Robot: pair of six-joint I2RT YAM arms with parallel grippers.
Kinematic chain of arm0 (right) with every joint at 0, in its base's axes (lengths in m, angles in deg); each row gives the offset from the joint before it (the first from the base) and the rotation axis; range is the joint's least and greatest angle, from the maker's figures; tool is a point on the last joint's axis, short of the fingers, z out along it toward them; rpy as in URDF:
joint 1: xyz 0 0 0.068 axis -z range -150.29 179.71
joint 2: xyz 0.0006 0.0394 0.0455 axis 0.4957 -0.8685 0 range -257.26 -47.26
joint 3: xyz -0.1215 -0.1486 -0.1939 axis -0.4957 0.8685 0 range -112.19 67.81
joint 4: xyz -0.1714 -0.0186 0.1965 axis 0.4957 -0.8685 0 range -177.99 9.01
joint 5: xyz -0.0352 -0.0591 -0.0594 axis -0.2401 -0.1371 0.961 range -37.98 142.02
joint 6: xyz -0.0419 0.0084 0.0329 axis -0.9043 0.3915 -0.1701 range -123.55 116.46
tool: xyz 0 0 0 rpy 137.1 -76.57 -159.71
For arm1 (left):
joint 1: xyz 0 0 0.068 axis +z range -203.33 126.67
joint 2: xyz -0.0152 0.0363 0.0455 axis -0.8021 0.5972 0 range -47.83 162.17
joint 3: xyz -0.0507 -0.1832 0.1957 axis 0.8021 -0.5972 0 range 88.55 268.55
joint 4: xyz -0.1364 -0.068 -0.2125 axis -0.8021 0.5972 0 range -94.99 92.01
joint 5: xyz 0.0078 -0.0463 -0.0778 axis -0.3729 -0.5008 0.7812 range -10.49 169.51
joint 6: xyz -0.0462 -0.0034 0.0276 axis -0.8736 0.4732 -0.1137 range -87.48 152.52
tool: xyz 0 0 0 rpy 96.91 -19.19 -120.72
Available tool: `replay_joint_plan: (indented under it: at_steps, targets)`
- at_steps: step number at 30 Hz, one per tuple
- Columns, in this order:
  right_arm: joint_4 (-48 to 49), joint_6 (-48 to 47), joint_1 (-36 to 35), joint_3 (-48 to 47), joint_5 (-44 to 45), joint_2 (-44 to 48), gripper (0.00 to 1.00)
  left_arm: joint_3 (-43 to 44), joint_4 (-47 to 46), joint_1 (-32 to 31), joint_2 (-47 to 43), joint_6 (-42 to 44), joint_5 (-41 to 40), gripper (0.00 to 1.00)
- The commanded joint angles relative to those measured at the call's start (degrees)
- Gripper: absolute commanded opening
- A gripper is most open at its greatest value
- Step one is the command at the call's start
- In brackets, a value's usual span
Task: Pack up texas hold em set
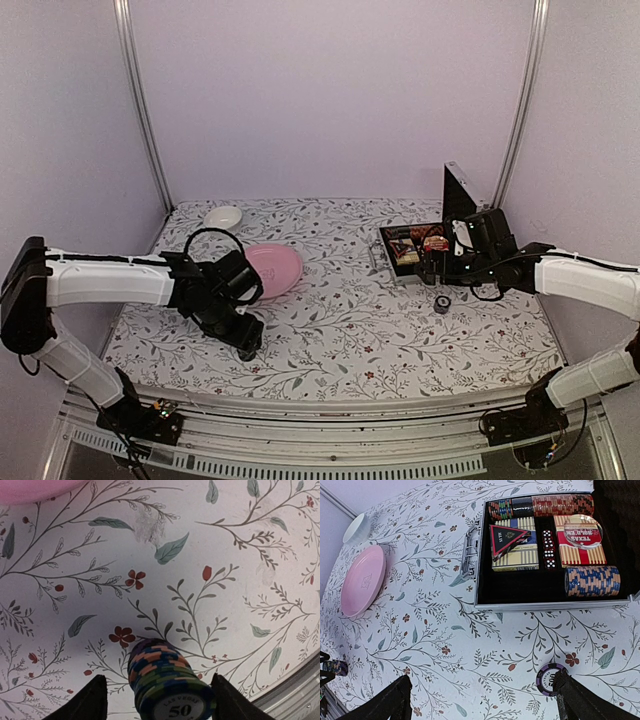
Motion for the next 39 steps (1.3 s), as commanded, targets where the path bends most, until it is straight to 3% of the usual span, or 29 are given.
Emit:
replay_joint_plan:
  at_steps: [1,7,18,32,39]
  targets:
    - [1.5,0.5,0.1,0.8,-0.2,0.6,0.99,0.1,-0.5,-0.7,0.8,0.9,-1.1,0.67]
    - [1.5,0.8,0.1,0.9,-0.2,0.2,0.99,0.1,-0.8,-0.6,1.6,1.1,-0.5,0.59]
    - [1.7,0.7,0.1,1.0,0.1,-0.2,0.99,-0.1,-0.8,-0.8,2.6,1.3,0.4,0.53]
    - [1.7,1.2,0.1,1.0,-0.5,1.1,0.99,0.5,0.4,-0.9,2.7,1.7,1.4,0.34]
    - [-0.8,3.0,0.1,-2.1,-4.9,2.1,0.99,4.6,4.5,-1.0,0.9,3.5,1.4,0.32]
